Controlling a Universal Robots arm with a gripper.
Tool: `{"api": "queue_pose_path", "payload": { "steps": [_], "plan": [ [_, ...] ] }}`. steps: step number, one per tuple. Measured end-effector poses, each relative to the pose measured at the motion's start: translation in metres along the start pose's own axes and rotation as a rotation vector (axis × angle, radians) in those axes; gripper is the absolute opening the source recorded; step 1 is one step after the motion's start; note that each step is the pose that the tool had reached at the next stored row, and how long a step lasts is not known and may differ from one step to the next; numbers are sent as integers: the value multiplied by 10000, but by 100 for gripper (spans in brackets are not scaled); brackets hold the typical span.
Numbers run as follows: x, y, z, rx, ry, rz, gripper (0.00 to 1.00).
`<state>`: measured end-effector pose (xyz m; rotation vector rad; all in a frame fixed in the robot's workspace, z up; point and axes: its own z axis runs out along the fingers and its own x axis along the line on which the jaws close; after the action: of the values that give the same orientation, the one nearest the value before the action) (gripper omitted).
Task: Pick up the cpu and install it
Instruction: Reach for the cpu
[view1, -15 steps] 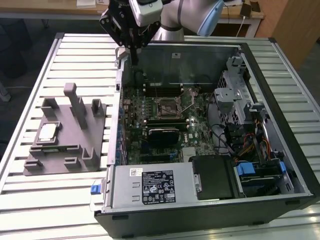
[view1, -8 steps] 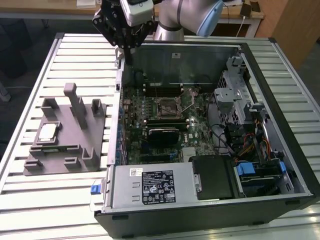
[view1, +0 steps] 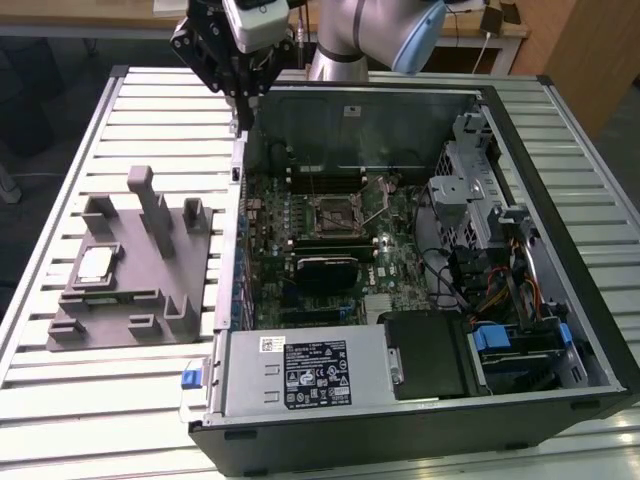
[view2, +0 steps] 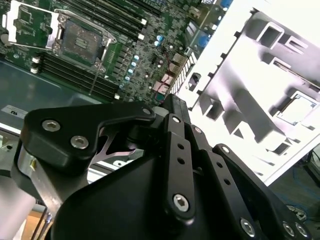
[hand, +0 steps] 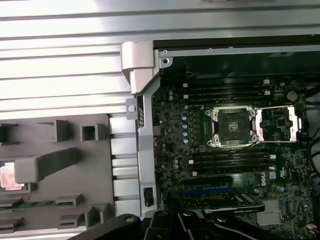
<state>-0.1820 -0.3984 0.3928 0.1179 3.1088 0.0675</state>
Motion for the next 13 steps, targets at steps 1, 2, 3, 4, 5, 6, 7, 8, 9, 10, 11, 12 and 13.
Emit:
{"api": "queue_pose_path", "payload": {
  "steps": [1,2,3,4,5,6,7,8,9,10,11,12,13],
  "plan": [
    [16,0,0,1,-1,1,11],
    [32,0,1,1,-2,0,11],
    [49,0,2,1,-3,0,11],
    [66,0,3,0,-4,0,11],
    [84,0,4,1,-5,0,11],
    [103,-1,5,0,-6,-1,11],
    [122,-1,6,0,-7,-1,11],
    [145,-2,8,-1,-9,-1,11],
    [166,-3,9,0,-10,-1,11],
    [188,-5,11,0,-11,0,11],
    [210,-6,12,-1,-13,0,11],
    [230,-7,13,0,-13,0,11],
    [252,-9,14,0,-14,0,11]
  ]
}}
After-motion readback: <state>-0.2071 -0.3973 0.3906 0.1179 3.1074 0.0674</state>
